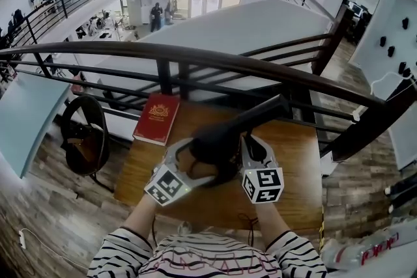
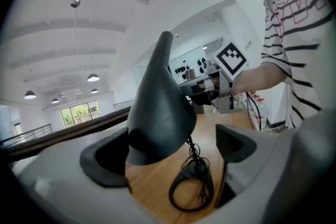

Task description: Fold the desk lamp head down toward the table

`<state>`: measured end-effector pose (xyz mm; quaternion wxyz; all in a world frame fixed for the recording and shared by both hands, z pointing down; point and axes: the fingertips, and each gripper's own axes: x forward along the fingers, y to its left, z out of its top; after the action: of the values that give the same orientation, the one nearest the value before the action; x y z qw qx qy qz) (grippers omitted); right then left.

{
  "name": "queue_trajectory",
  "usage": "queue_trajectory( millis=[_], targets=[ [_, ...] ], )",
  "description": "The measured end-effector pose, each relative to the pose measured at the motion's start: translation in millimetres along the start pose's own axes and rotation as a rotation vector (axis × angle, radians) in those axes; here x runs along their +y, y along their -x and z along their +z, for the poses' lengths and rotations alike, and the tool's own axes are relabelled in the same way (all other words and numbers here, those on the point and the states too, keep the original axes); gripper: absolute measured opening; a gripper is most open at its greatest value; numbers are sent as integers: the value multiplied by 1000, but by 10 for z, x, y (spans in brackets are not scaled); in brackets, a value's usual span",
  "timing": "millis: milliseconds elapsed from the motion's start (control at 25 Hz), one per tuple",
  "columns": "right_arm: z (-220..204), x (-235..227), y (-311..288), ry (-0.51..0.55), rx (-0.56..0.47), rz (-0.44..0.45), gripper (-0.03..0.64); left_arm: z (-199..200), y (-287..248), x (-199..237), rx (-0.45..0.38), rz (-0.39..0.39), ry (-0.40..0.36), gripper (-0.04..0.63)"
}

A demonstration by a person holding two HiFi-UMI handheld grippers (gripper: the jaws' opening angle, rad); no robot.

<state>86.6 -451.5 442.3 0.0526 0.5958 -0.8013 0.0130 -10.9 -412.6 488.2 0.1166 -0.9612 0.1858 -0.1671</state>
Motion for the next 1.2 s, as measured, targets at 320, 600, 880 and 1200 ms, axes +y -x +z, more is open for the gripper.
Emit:
queue_trajectory(
  millis=[320, 600, 880, 1200],
  targets=[
    [14, -1, 25, -25, 1, 4, 45, 25, 18, -12, 7, -5, -3, 512],
    [25, -41, 89, -74, 9, -5, 109, 60, 133, 19, -12, 34, 38, 511],
    [95, -16, 323, -98, -9, -13, 118, 167, 350, 13, -48, 97, 60, 511],
    [62, 60, 646, -133, -26, 13, 118, 259, 557, -92, -89, 212, 87, 502]
  ],
)
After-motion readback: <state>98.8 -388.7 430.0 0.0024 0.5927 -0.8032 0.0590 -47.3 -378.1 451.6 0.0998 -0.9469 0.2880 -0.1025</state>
